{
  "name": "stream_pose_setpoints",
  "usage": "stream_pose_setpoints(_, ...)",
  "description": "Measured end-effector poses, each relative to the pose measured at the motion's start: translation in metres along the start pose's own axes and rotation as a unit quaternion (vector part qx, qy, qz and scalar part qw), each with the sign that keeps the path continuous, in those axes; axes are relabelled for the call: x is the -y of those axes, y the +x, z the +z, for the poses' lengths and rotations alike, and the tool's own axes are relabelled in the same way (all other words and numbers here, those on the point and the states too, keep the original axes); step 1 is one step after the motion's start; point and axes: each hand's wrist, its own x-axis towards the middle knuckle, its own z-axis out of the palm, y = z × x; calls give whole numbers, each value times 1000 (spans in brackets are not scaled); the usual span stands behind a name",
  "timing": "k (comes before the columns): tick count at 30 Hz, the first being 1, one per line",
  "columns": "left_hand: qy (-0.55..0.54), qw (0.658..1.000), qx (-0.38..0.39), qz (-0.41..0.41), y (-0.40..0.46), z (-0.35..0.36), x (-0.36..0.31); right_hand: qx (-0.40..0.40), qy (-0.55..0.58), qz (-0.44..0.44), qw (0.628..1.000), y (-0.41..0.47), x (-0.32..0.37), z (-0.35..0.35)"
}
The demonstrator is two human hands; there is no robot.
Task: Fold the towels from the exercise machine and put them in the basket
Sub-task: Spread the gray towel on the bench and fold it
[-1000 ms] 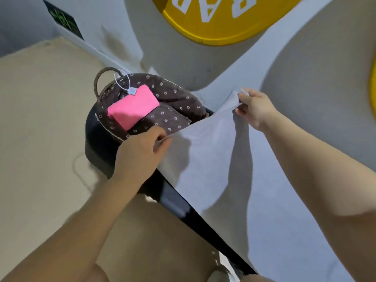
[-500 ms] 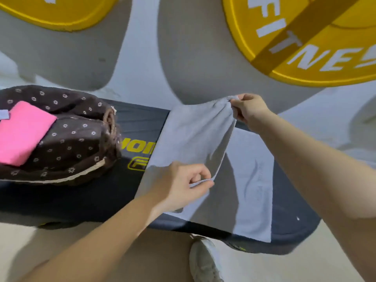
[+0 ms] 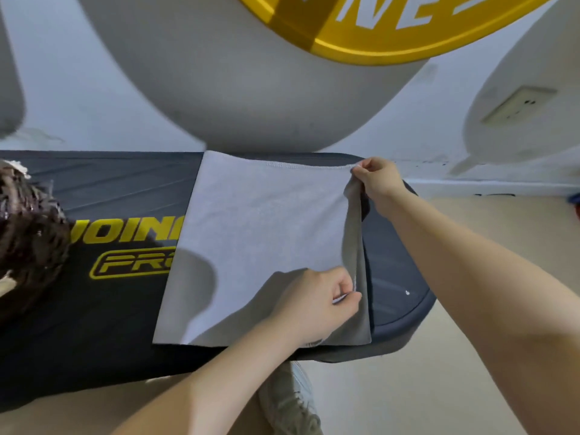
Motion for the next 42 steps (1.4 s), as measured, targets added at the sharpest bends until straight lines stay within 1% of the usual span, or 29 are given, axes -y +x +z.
stream_pose_setpoints(5,14,1000,-17,14,21,12,-5,-9,-5,-11,1000,24,-6,7)
stream_pose_setpoints(8,65,998,18,8,33,19,-4,-23,-40,-16,999,31,-10,10)
stream_pose_setpoints(10,86,996,35,-18,35,23,-2,-36,-57,-5,998,25,-12,10)
stream_pose_setpoints(13,11,996,72,-42,27,21,4,-56,-134,-33,989,-5,-14,0)
stream_pose_setpoints(15,-22,995,92,-22,18,16,10,-39,-167,-64,983,-34,-20,-8)
stream_pose_setpoints(17,13,997,72,1,9,9,20,-1,-198,-83,977,-67,-32,-14)
stream_pose_setpoints(20,112,993,20,39,-3,5,35,37,-239,-77,967,-109,-47,-22)
stream_pose_setpoints(22,182,981,24,67,-12,7,42,62,-250,-40,965,-133,-53,-29)
stream_pose_setpoints(24,229,970,35,72,-22,12,46,77,-254,16,964,-156,-58,-35)
stream_pose_setpoints(25,249,965,24,81,-25,16,48,80,-257,42,962,-167,-60,-37)
stream_pose_setpoints(26,268,958,-4,98,-27,19,49,81,-258,61,961,-176,-63,-37)
stream_pose_setpoints(28,309,940,-50,133,-28,25,47,85,-247,86,961,-187,-68,-34)
stream_pose_setpoints(30,367,911,-80,169,-26,29,43,79,-209,109,969,-192,-71,-29)
stream_pose_setpoints(32,397,887,-108,210,-26,32,39,76,-118,144,980,-194,-70,-26)
stream_pose_setpoints(34,396,878,-134,233,-28,33,34,74,-13,182,980,-197,-67,-28)
stream_pose_setpoints(36,383,873,-155,257,-30,31,31,64,27,198,978,-201,-68,-34)
stream_pose_setpoints(38,385,868,-146,276,-31,30,30,60,33,212,975,-207,-74,-39)
stream_pose_setpoints(40,401,864,-109,283,-32,32,34,68,24,229,971,-211,-81,-41)
stream_pose_setpoints(42,415,867,-65,267,-33,34,40,72,2,241,968,-209,-87,-41)
